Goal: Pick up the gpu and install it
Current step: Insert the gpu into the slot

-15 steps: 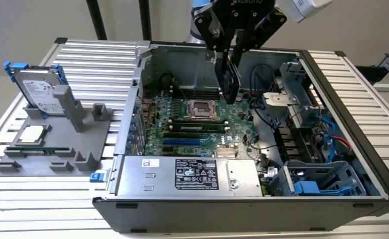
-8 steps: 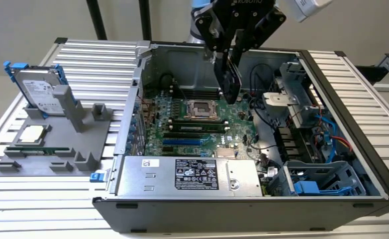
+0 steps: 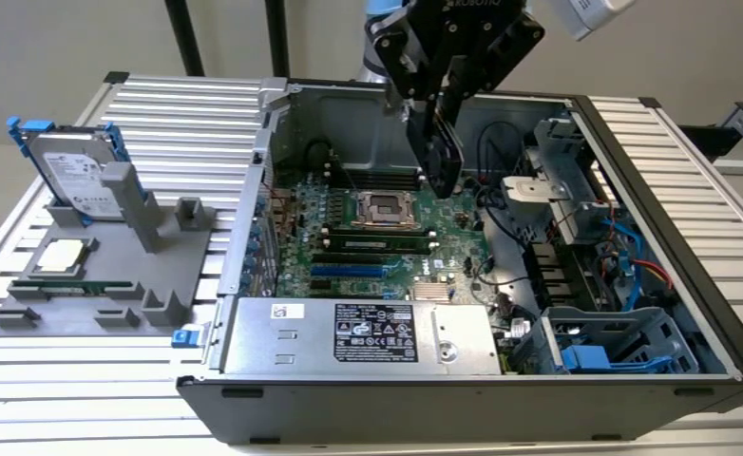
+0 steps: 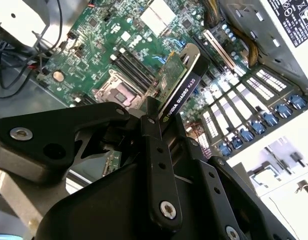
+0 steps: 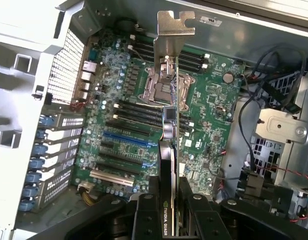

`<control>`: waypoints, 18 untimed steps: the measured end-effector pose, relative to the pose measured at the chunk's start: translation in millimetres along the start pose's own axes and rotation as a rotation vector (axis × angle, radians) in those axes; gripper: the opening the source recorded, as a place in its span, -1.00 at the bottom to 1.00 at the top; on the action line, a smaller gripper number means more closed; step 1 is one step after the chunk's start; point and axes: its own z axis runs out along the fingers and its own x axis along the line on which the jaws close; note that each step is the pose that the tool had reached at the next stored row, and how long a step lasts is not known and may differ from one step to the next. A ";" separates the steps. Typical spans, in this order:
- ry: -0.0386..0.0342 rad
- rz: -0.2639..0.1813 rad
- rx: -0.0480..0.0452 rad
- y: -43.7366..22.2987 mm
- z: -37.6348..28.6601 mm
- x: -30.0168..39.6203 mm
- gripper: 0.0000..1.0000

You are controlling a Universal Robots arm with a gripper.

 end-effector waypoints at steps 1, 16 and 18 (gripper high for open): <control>0.0003 -0.006 -0.0001 0.0 0.0 0.0 -1.00; 0.0046 -0.096 -0.0019 0.0 0.0 0.0 -1.00; 0.0053 -0.109 -0.0022 0.0 0.0 0.0 -1.00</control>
